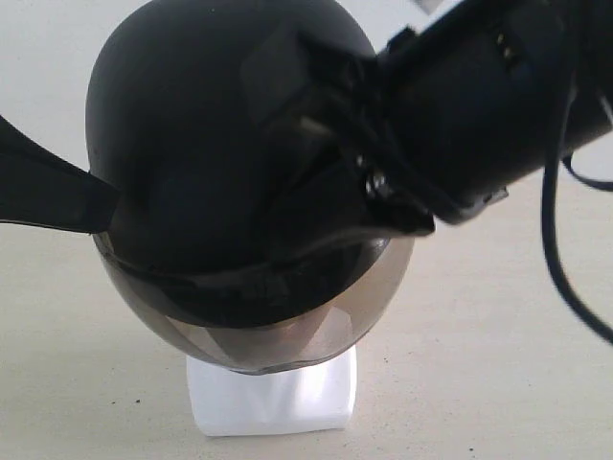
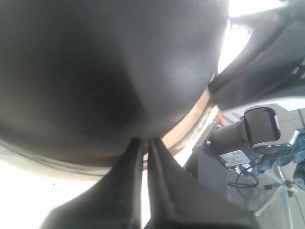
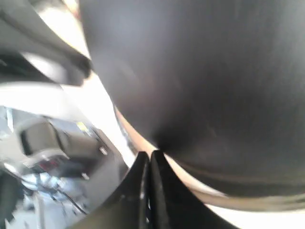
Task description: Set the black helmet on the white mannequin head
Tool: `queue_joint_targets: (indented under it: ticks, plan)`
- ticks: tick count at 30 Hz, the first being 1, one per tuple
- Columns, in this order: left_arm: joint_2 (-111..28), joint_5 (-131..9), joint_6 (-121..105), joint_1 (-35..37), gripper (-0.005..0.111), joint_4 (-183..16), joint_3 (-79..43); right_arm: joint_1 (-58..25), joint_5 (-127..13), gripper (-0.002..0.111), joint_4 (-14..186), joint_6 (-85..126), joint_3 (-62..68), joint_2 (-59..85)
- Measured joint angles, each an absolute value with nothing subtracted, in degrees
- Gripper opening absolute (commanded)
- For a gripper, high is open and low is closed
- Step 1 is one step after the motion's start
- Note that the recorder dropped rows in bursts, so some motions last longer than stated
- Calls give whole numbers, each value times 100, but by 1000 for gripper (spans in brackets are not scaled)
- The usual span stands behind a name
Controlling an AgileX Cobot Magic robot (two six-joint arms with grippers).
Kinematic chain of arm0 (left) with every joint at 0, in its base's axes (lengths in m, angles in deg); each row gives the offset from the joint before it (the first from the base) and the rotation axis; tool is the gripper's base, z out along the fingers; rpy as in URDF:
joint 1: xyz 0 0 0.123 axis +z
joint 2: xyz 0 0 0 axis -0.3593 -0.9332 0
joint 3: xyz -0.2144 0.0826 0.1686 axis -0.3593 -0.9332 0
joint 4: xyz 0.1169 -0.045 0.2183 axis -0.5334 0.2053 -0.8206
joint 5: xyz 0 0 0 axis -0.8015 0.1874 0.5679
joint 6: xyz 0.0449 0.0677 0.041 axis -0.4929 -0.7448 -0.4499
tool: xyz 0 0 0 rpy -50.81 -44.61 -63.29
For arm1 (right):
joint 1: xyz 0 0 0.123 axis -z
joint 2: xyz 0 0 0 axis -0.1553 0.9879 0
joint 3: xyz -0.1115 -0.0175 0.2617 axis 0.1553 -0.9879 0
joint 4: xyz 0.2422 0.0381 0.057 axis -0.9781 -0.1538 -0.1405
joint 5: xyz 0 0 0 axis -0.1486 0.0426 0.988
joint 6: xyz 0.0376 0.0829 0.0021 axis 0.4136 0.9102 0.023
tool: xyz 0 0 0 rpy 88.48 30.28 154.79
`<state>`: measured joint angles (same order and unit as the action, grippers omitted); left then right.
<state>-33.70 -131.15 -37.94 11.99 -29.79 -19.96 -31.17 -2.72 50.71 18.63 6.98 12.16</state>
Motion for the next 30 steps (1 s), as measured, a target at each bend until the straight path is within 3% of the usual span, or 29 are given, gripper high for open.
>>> queue_joint_targets:
  ticks: [18, 30]
  plan:
    - [-2888, -13125, -3794, 1199, 5, -3089, -1986, -3265, -837, 0, 5489, 2111, 385, 590]
    - [-2424, -11962, -2399, 1196, 5, -5423, -1943, -3255, -1520, 0, 7690, 3825, 474, 25]
